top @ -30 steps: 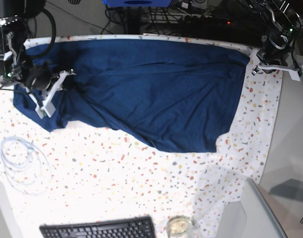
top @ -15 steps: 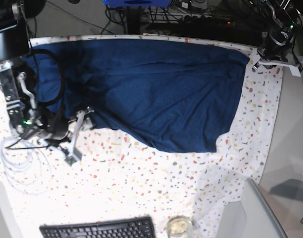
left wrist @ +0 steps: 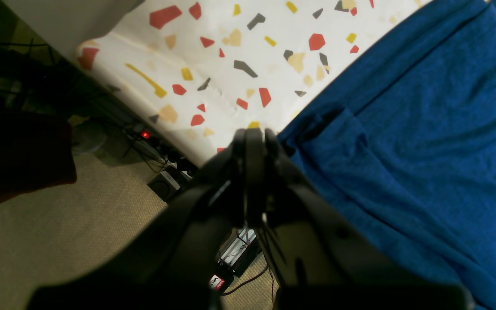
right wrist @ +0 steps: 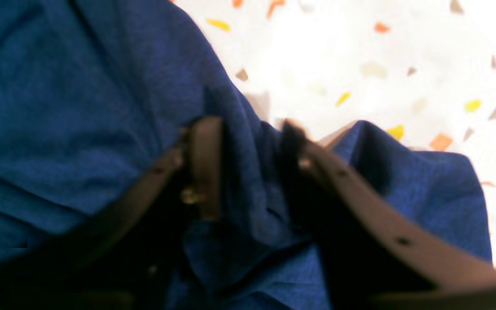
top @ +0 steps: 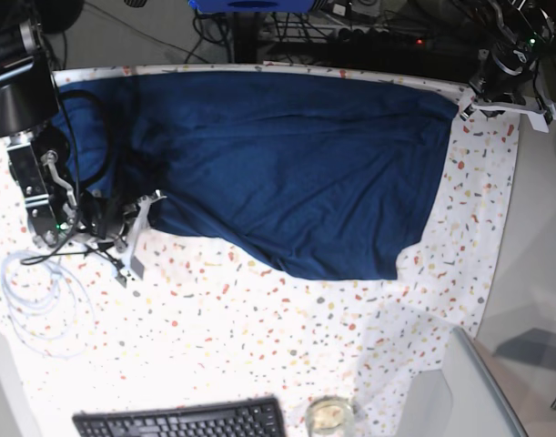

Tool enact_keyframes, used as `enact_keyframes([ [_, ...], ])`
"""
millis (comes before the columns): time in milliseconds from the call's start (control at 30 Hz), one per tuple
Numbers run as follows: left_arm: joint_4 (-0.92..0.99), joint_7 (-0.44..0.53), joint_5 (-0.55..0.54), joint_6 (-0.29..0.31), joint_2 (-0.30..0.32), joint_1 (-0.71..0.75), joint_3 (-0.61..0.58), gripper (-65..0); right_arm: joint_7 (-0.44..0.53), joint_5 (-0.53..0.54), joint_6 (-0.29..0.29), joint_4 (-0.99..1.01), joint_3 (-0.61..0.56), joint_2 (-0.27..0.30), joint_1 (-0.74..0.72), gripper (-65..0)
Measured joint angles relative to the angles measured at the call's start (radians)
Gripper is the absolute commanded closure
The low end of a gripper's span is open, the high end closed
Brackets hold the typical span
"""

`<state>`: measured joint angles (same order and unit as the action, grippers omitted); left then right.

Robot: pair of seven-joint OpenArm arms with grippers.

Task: Layout the t-shirt on the table in an organized manner, then fold the t-shirt properly
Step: 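Drag the grasped hem corner inward with the right gripper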

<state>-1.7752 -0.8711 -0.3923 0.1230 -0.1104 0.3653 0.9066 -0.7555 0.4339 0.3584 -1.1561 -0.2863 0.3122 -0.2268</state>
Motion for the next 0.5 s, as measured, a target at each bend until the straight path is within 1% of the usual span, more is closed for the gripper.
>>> enact_keyframes([
  [100,0.000,0.000,0.000,0.000,0.000,-0.002,0.000,0.0,0.001,0.003,0.000,-0.002,0.003,-0.002,-0.007,-5.7],
  [167,0.000,0.000,0.000,0.000,0.002,-0.002,0.000,0.0,-0.003,0.003,0.000,-0.016,0.035,-0.007,-0.005,-0.5],
  [333,0.000,0.000,0.000,0.000,0.002,-0.001,0.000,0.0,-0.006,0.002,0.000,-0.113,0.160,-0.002,0.017,-0.2],
  [467,0.000,0.000,0.000,0.000,0.008,0.000,0.000,0.0,-0.006,0.003,0.000,-0.126,0.189,0.001,0.011,-0.2],
  [500,0.000,0.000,0.000,0.000,0.014,0.000,0.000,0.0,-0.021,0.002,0.000,-0.126,0.189,0.001,0.008,-0.2],
])
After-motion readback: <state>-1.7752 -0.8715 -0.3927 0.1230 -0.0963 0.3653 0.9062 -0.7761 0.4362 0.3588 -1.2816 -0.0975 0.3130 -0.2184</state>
